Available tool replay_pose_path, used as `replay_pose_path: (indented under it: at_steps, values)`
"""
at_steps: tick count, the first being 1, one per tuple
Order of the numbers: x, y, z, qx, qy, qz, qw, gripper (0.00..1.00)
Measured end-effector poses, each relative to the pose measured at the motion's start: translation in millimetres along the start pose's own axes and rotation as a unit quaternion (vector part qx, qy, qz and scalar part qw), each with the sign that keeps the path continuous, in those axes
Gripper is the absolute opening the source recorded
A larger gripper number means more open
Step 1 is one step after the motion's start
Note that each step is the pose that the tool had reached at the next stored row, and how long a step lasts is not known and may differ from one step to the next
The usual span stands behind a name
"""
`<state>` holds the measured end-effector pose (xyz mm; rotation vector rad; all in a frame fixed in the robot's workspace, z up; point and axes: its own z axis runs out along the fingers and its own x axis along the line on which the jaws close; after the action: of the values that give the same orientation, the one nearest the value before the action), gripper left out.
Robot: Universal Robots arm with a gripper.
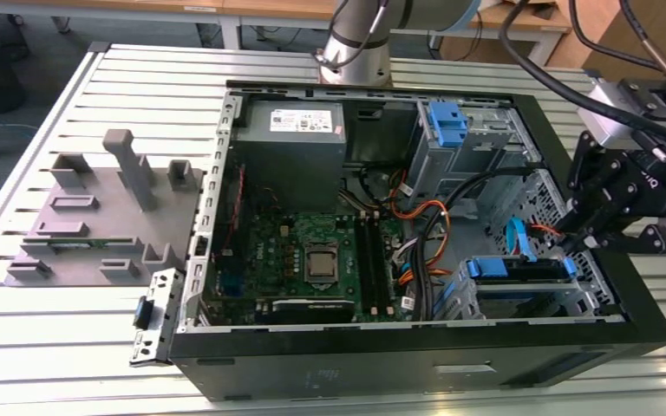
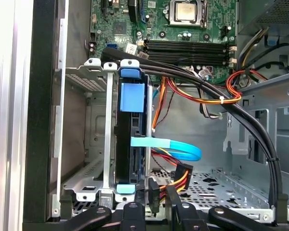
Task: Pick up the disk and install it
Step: 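Insert the second disk wire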
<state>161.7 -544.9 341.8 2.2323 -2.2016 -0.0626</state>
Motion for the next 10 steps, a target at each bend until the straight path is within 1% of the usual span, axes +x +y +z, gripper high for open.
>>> replay_pose_path:
  at_steps: [3,10]
  values:
    - [0.3,1.4,1.0,0.0000,0.0010,0.000,1.0000,0.31]
    - [0.3,1.6,1.1,0.0000,0.0010,0.000,1.0000,0.31]
